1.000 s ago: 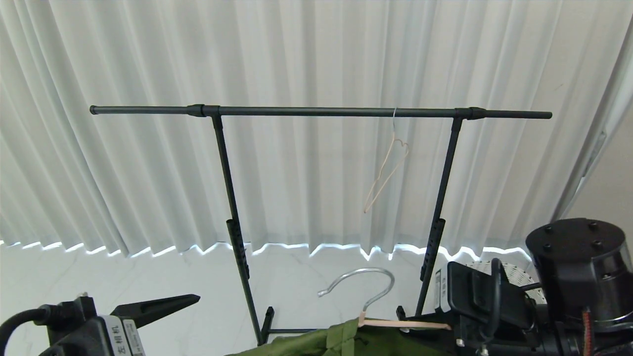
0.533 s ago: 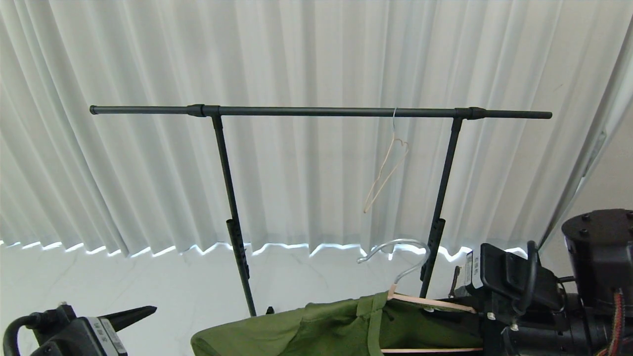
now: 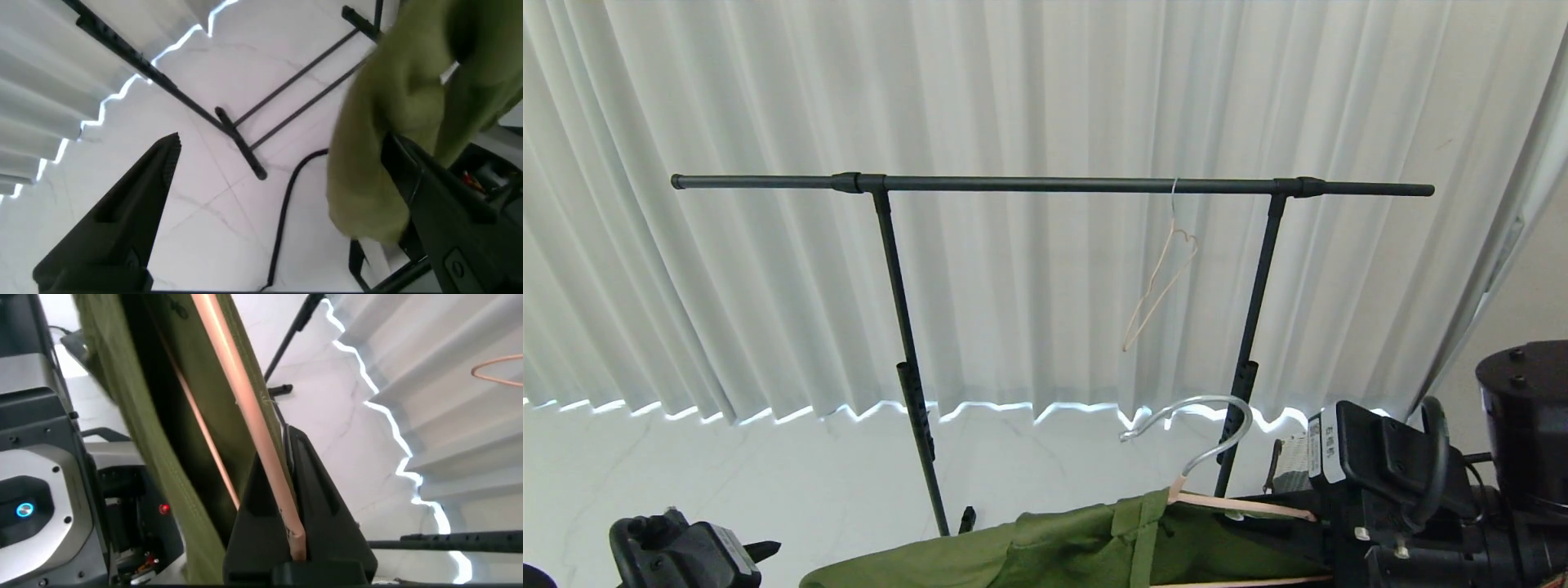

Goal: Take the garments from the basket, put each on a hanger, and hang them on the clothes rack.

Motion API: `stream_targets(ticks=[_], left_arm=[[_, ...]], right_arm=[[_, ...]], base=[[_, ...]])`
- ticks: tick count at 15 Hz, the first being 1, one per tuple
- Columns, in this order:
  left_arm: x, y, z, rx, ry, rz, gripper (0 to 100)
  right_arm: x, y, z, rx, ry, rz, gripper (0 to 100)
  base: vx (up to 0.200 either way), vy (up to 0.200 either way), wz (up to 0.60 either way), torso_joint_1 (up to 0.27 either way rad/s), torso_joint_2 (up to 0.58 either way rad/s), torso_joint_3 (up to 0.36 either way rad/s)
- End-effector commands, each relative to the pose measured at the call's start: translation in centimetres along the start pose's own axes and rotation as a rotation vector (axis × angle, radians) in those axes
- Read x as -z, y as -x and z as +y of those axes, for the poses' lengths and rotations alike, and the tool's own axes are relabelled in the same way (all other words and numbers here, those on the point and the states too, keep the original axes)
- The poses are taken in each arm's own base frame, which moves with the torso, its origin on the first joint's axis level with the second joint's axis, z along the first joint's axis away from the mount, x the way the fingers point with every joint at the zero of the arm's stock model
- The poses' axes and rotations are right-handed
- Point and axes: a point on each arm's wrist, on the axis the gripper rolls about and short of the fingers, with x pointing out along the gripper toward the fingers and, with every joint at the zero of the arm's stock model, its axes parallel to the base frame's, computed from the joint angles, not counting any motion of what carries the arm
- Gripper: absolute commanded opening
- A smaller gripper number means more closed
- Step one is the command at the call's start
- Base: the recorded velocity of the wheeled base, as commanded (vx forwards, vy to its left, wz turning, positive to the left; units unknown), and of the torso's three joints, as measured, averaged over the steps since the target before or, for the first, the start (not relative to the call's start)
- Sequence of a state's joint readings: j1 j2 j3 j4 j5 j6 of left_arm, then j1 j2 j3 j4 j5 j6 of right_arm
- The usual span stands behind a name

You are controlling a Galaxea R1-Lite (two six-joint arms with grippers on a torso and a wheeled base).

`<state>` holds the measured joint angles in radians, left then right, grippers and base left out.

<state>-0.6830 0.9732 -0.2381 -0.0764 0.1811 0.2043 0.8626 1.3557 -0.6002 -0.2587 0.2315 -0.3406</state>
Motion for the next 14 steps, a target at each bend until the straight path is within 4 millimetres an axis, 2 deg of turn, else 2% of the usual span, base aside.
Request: stream_targets(ticks=[1, 2, 5, 9, 11, 14], left_arm=[[-0.1, -0.3, 0.0, 0.002, -0.001, 0.016, 100], [-0.1, -0.3, 0.0, 0.002, -0.001, 0.016, 0], [-0.1, -0.4, 0.7, -0.056, 0.044, 0.023, 0], [-1.0, -0.2, 2.3, -0.192, 0.127, -0.072, 0], [-1.2, -0.1, 2.4, -0.194, 0.122, -0.099, 0], [-0.8, -0.1, 2.0, -0.179, 0.01, -0.084, 0]], right_arm=[[-0.2, 0.0, 0.1, -0.006, 0.006, -0.007, 0], [-0.2, 0.0, 0.2, -0.01, 0.007, -0.008, 0], [0.2, 0.7, 0.2, -0.003, -0.008, 0.021, 0], [1.7, 2.1, -1.0, 0.058, -0.078, 0.129, 0], [1.9, 2.2, -1.6, 0.084, -0.095, 0.133, 0], [1.3, 2.2, -1.9, 0.094, -0.097, 0.109, 0]], base=[[0.0, 0.0, 0.0, 0.0, 0.0, 0.0], [0.0, 0.0, 0.0, 0.0, 0.0, 0.0], [0.0, 0.0, 0.0, 0.0, 0.0, 0.0], [0.0, 0.0, 0.0, 0.0, 0.0, 0.0], [0.0, 0.0, 0.0, 0.0, 0.0, 0.0], [0.0, 0.0, 0.0, 0.0, 0.0, 0.0]])
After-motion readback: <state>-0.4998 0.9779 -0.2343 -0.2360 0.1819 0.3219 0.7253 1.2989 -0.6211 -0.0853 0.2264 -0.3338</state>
